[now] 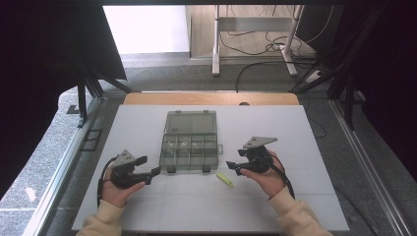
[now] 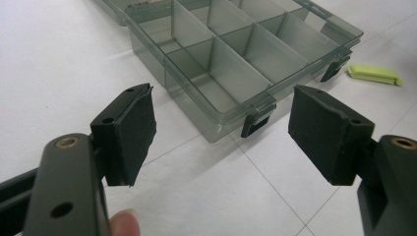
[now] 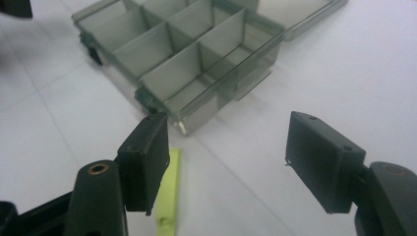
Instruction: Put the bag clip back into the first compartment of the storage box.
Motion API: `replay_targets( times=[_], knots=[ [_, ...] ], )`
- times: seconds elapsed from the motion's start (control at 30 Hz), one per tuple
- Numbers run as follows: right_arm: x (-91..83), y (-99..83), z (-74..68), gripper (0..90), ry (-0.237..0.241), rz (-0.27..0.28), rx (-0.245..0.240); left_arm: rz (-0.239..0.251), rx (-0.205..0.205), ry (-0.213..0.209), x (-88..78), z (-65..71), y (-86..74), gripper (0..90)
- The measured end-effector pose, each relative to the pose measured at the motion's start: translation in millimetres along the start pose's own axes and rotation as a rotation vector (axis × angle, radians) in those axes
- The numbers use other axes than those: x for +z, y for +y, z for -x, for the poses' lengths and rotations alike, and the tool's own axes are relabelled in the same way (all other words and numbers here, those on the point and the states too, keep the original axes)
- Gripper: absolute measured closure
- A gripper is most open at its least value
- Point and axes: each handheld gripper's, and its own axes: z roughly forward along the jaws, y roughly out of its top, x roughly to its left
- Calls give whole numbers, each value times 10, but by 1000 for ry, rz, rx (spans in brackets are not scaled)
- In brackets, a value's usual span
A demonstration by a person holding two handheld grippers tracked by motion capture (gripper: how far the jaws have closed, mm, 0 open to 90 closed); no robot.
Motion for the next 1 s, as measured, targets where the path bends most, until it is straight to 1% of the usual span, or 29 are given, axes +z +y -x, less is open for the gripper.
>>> replay_targets(
  times=[0.17, 0.3, 0.43, 0.57, 0.73, 0.83, 1.0],
  knots=[
    [48, -27, -61, 320, 13, -44, -16, 1, -5, -5, -2, -3, 0, 266],
    [102, -30, -105, 320, 10, -77, -31, -14, 0, -5, 24, -4, -7, 265],
    [144, -46, -156, 321, 15, -109, -49, -11, 6, -4, 7, 16, -7, 266],
    [185, -55, -206, 323, 15, -128, -66, -14, 1, -4, 4, 19, -14, 265],
    [263, -78, -266, 322, 16, -174, -89, -22, 4, -6, 20, 18, -18, 265],
    [297, -86, -281, 322, 20, -183, -99, -23, 4, -7, 15, 20, -20, 265],
    [359, -101, -308, 324, 11, -206, -118, -26, 4, -10, 28, 22, -20, 265]
  ],
)
